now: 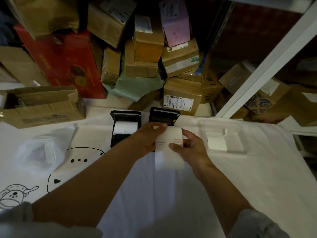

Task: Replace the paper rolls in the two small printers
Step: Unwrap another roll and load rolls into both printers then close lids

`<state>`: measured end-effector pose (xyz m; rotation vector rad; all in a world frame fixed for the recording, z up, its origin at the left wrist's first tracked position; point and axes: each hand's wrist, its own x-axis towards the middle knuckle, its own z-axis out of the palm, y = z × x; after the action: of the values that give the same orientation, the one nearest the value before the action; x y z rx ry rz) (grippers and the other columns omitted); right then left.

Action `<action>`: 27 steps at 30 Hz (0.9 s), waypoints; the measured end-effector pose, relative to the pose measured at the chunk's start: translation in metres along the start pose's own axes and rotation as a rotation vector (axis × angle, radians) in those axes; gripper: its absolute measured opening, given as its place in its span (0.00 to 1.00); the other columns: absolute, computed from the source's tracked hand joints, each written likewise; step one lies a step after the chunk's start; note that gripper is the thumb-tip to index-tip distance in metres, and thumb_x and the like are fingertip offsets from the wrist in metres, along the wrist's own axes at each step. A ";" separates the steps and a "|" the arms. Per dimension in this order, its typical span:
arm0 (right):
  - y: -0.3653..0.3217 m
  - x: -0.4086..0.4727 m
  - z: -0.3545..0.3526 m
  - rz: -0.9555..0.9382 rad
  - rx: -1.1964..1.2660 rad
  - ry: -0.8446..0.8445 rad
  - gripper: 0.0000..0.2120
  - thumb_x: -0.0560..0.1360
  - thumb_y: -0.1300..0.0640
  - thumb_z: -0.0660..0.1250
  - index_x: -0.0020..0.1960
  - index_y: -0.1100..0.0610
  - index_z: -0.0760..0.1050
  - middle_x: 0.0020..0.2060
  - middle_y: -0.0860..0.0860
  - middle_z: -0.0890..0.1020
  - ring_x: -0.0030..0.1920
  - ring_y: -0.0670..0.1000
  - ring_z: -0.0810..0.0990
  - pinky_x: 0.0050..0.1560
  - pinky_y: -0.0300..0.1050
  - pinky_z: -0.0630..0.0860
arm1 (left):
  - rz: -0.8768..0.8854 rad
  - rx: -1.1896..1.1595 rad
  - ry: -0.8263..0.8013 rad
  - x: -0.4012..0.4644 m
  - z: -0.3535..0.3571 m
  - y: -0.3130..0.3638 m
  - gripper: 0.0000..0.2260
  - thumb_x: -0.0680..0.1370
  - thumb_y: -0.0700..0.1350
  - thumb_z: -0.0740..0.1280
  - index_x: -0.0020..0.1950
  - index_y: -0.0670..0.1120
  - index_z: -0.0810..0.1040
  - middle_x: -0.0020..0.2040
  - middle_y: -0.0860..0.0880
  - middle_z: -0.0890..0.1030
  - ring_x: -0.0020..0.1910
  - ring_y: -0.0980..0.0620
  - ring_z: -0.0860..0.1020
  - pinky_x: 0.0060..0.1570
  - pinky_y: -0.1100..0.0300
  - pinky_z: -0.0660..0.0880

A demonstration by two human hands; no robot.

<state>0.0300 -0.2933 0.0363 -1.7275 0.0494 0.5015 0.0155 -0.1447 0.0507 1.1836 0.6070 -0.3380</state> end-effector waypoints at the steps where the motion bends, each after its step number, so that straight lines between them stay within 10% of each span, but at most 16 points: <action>1: 0.000 0.001 0.001 -0.013 -0.018 0.010 0.21 0.70 0.66 0.73 0.58 0.48 0.75 0.47 0.53 0.83 0.46 0.50 0.83 0.45 0.42 0.81 | 0.009 0.042 0.012 0.000 0.003 0.002 0.13 0.79 0.44 0.64 0.63 0.43 0.73 0.56 0.42 0.78 0.54 0.44 0.77 0.51 0.49 0.77; 7: -0.006 0.006 0.001 0.006 -0.007 0.014 0.25 0.70 0.61 0.74 0.64 0.51 0.72 0.47 0.53 0.83 0.46 0.50 0.82 0.53 0.51 0.80 | -0.020 0.102 0.067 0.001 0.006 0.003 0.13 0.81 0.51 0.59 0.62 0.45 0.71 0.60 0.41 0.77 0.60 0.42 0.76 0.59 0.44 0.74; 14: -0.010 0.010 -0.004 -0.035 -0.032 0.002 0.10 0.69 0.57 0.75 0.45 0.45 0.76 0.42 0.43 0.82 0.43 0.43 0.80 0.45 0.38 0.78 | -0.040 0.242 0.194 0.003 0.004 0.006 0.16 0.80 0.59 0.55 0.56 0.48 0.67 0.54 0.42 0.75 0.55 0.42 0.76 0.53 0.47 0.76; 21: 0.001 0.018 -0.004 0.106 0.144 0.100 0.11 0.70 0.54 0.74 0.51 0.52 0.80 0.48 0.50 0.83 0.51 0.52 0.81 0.54 0.52 0.80 | 0.082 0.222 0.013 0.008 0.002 -0.001 0.15 0.80 0.47 0.62 0.66 0.48 0.69 0.63 0.43 0.73 0.60 0.43 0.74 0.55 0.48 0.76; 27: 0.025 0.025 -0.004 0.100 0.162 0.038 0.11 0.74 0.63 0.69 0.54 0.52 0.77 0.45 0.49 0.82 0.45 0.48 0.82 0.46 0.45 0.82 | 0.025 0.342 0.051 0.023 -0.006 -0.028 0.16 0.80 0.50 0.60 0.66 0.45 0.68 0.61 0.43 0.73 0.55 0.46 0.74 0.46 0.55 0.76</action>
<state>0.0464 -0.2966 0.0045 -1.5810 0.1989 0.5239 0.0171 -0.1474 0.0142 1.5299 0.5923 -0.4015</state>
